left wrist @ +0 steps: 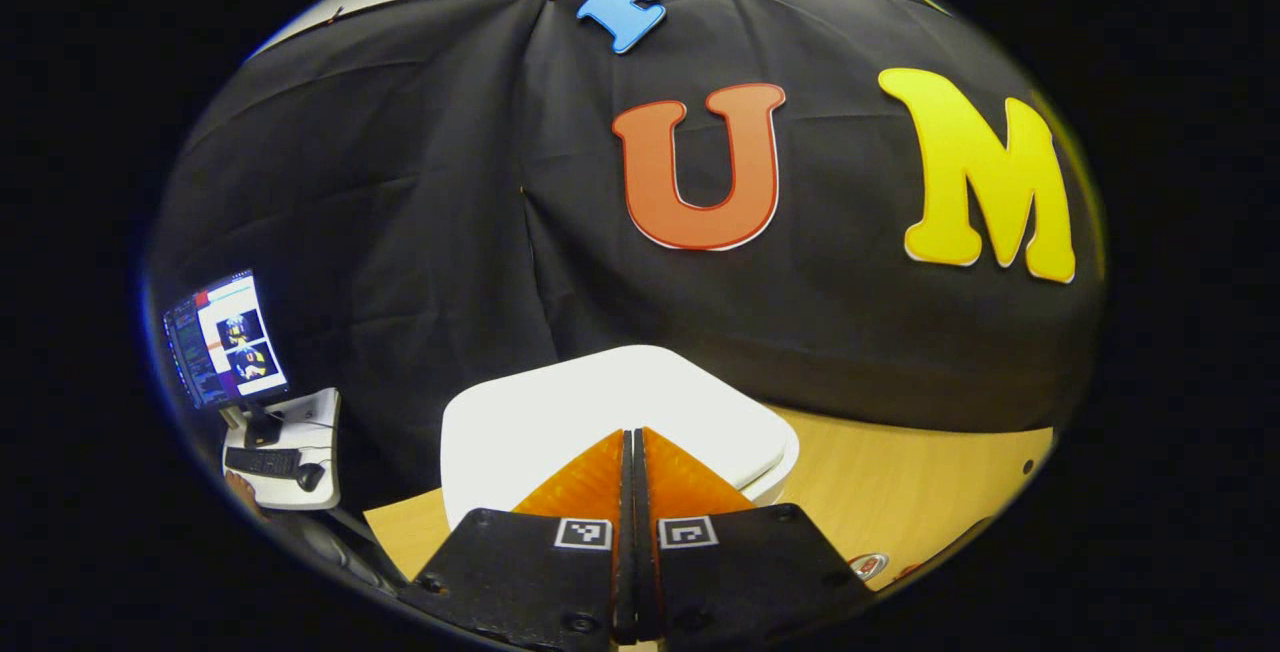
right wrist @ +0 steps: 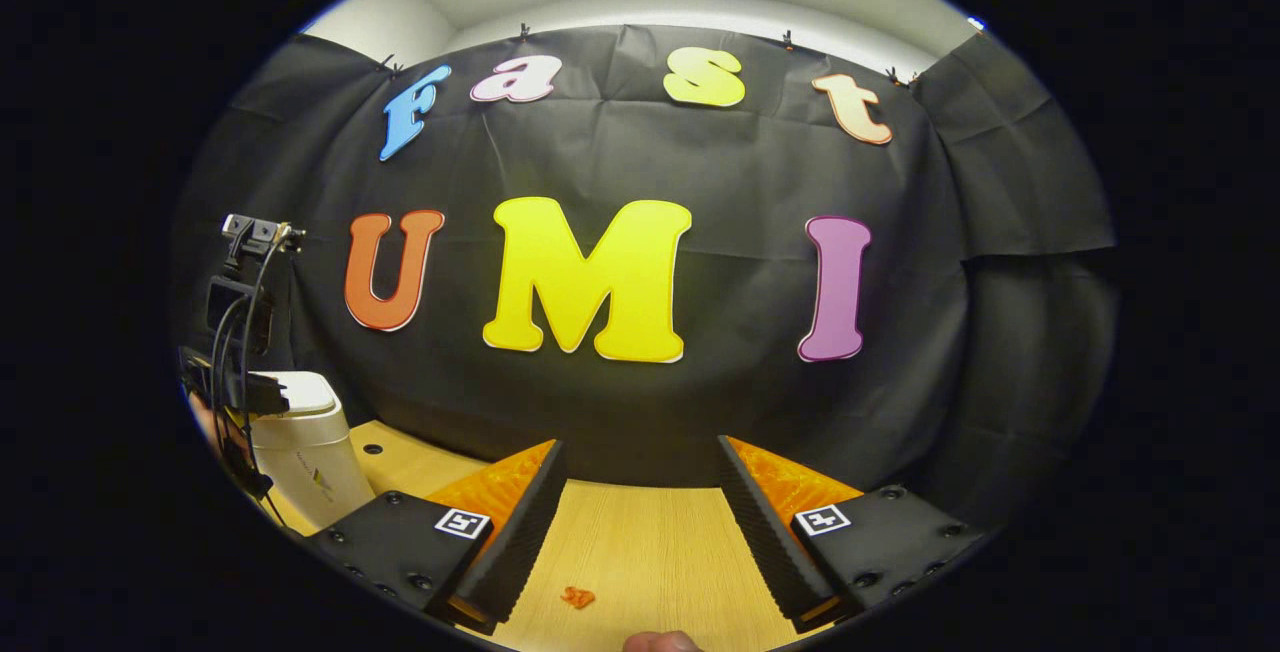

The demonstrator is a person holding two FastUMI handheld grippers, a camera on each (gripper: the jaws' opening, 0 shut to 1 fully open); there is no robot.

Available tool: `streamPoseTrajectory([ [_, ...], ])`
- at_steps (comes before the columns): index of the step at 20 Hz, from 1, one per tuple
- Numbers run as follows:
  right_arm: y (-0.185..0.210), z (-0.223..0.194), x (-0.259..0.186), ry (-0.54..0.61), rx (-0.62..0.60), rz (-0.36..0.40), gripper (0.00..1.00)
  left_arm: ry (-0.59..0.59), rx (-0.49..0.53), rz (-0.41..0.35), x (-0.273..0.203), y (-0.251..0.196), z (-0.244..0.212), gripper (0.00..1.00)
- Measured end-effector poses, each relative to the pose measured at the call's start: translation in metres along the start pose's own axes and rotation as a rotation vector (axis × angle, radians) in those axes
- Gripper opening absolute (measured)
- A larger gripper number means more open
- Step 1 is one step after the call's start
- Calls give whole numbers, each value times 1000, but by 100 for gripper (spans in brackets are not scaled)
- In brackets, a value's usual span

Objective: Press the lid of the desktop garbage bin to open it, pick up the crumpled paper on the desktop and throw it into the bin, then pick up the pop can on the desktop and drop it into the bin, and finally close the garbage bin lid.

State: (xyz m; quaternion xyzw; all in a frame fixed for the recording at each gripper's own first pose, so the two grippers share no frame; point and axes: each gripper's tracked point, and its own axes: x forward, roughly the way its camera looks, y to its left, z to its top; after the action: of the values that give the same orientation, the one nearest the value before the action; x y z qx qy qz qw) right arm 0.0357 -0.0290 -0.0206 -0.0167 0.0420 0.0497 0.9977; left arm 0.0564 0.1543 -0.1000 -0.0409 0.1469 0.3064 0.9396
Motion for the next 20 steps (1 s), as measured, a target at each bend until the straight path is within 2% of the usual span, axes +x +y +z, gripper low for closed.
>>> streamPoseTrajectory([
  [3,-2,3,-2,-10,17,-12,94,-87,-9,-59,-11,-8,35,4],
  [6,-2,4,-5,-15,21,-15,94,-138,-20,-137,-30,-20,51,12],
  [8,-3,6,-6,-26,31,-19,94,-133,-31,-212,-37,-43,52,21],
  [9,-4,6,-7,-31,35,-20,94,-124,-31,-240,-45,-48,53,34],
  [12,-5,9,-9,-45,50,-30,93,-149,-43,-330,-58,-62,56,45],
  [13,-6,7,-11,-45,55,-34,93,-158,-42,-345,-63,-63,58,57],
  [15,-5,7,-15,-48,60,-30,93,-179,-44,-389,-76,-69,62,69],
  [16,-4,8,-16,-52,62,-28,94,-196,-41,-419,-82,-74,65,80],
  [20,-9,9,-20,-63,63,-38,93,-243,-23,-516,-106,-90,72,93],
])
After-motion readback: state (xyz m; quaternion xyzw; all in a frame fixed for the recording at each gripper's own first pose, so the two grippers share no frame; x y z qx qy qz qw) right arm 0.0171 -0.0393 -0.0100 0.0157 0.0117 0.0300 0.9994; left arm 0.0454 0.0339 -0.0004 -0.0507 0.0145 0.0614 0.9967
